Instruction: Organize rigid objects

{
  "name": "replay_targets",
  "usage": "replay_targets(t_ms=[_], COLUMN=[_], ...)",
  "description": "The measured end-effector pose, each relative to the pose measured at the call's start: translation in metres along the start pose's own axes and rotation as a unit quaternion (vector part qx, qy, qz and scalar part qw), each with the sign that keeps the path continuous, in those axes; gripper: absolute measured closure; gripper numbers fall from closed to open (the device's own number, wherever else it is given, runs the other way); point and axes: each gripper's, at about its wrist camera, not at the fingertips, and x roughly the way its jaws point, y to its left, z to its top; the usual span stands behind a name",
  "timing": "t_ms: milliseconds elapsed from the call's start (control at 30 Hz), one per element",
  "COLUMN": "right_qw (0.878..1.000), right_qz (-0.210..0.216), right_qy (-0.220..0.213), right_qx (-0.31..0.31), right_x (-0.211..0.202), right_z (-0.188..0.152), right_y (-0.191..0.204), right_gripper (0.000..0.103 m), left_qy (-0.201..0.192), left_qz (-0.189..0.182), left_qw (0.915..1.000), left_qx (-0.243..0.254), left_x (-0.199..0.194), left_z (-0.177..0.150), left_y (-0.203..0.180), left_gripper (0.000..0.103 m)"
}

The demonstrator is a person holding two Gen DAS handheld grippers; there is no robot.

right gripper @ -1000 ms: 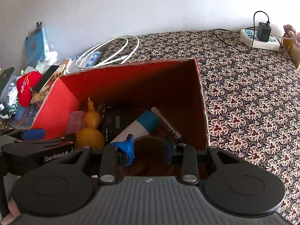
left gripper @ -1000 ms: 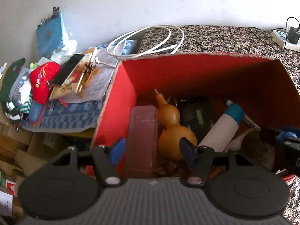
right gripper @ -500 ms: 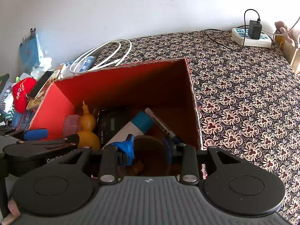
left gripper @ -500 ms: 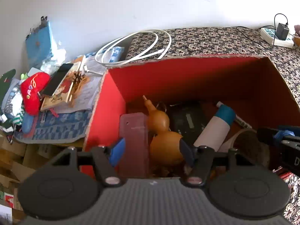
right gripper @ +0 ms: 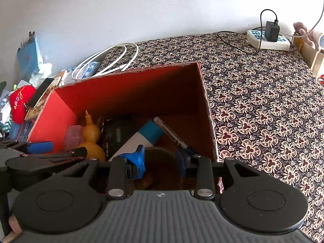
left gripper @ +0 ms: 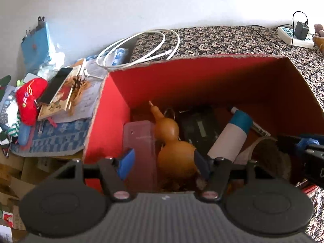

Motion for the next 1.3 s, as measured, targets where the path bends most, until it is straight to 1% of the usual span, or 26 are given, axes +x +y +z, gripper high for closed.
replay_targets(t_ms=[100,600,1300], right_qw=[1.0,1.0,0.999], right_qz=[-0.002,-0.003,-0.015], right_qy=[-0.002,-0.006,-0.021], right_qx=[-0.002,-0.007,-0.03], right_x=[0.0,0.003,0.012], right_z=[0.0,0.0,0.004], right_y=[0.0,0.0,0.003], right_gripper=[0.086,0.086,0.086], left_qy=[0.001,-0.002,-0.001], left_qz=[-0.006,-0.012,-0.006], left_qw=[1.0,0.9999,0.9997], left_qx=[-0.005,-0.011,-0.024], left_x=[0.002,0.007,0.009], left_z=[0.0,-0.001,-0.006], left_y=[0.002,0.003,0.003], left_gripper=[0.037,0.037,0.037])
